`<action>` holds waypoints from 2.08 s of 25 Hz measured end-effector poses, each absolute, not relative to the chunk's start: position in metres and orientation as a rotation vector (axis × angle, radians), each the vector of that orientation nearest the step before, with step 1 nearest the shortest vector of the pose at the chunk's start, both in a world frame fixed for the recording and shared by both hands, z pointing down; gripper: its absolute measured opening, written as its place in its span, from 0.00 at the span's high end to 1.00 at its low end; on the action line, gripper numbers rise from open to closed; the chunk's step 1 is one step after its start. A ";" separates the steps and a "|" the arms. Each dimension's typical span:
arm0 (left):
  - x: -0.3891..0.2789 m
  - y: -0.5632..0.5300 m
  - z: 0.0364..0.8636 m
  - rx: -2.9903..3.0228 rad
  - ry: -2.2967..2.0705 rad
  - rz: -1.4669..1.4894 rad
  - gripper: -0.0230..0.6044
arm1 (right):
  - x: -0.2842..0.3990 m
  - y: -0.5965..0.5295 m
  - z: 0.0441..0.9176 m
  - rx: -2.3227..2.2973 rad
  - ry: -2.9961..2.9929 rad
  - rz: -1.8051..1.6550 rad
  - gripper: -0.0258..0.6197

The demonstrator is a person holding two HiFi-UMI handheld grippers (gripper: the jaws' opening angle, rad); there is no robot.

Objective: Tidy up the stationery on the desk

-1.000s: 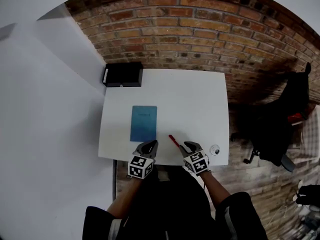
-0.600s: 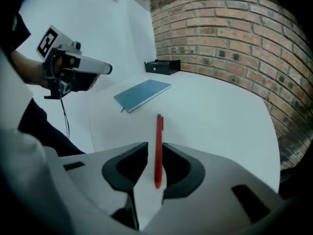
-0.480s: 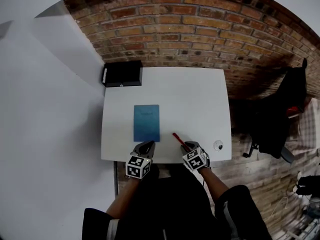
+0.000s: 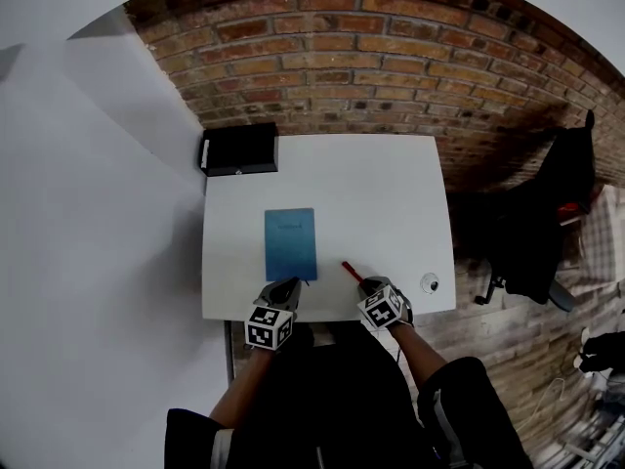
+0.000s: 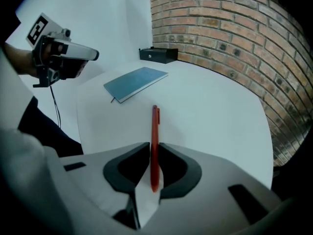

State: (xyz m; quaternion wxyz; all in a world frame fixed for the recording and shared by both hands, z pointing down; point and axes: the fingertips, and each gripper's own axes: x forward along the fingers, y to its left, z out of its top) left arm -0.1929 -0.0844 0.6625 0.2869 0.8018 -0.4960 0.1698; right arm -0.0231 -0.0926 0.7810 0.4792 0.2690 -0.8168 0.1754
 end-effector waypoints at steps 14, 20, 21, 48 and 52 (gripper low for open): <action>-0.202 -0.091 0.667 2.160 -1.268 0.445 0.94 | -0.024 -0.092 0.779 0.716 -1.954 0.478 0.86; -0.209 -0.098 0.667 2.176 -1.243 0.443 0.94 | -0.034 -0.103 0.770 0.787 -1.977 0.540 0.87; -0.210 -0.099 0.666 2.183 -1.239 0.443 0.94 | -0.037 -0.106 0.768 0.795 -1.980 0.549 0.87; -0.255 -0.116 0.670 2.289 -1.103 0.487 0.94 | -0.109 -0.146 0.746 1.173 -1.914 0.933 0.87; -0.263 -0.114 0.671 2.290 -1.098 0.488 0.94 | -0.118 -0.149 0.749 1.190 -1.895 0.979 0.87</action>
